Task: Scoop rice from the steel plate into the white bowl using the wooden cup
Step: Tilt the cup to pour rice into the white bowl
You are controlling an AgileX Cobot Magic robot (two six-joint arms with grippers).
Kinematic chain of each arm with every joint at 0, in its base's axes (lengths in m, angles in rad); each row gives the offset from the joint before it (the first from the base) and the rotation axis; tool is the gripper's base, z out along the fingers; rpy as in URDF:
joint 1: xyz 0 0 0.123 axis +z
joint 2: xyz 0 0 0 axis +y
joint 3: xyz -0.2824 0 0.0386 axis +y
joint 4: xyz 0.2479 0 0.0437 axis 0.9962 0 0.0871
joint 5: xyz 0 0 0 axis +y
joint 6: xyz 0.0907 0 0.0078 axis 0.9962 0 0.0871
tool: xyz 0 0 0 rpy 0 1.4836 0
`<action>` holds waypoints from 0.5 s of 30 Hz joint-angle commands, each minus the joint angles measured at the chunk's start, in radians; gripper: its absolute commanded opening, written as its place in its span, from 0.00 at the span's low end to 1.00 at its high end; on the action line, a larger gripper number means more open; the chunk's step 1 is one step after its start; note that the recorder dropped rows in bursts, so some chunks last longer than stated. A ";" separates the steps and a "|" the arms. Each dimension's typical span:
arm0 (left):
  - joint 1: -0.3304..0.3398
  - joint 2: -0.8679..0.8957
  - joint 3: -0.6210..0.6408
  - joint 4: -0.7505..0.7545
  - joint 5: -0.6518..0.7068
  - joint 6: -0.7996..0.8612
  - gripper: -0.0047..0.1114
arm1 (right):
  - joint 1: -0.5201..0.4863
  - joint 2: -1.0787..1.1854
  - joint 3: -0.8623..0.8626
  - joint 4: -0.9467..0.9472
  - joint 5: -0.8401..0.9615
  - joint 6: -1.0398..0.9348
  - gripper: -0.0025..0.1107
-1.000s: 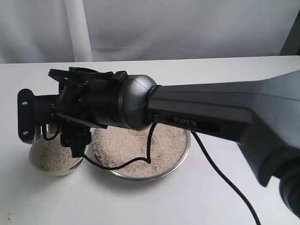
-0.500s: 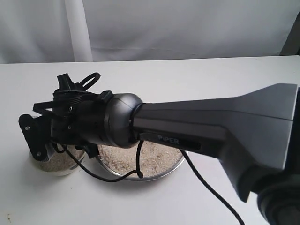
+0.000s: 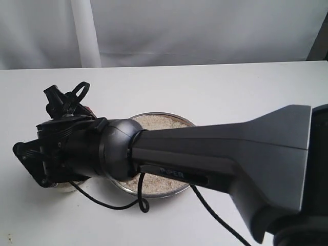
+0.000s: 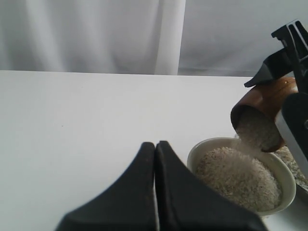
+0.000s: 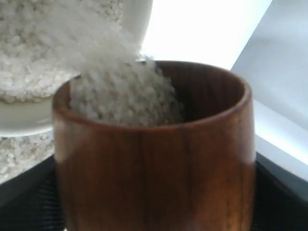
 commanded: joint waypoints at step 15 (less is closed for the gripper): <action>-0.005 0.000 -0.006 -0.006 -0.007 -0.002 0.04 | 0.027 -0.012 -0.002 -0.169 0.031 -0.018 0.05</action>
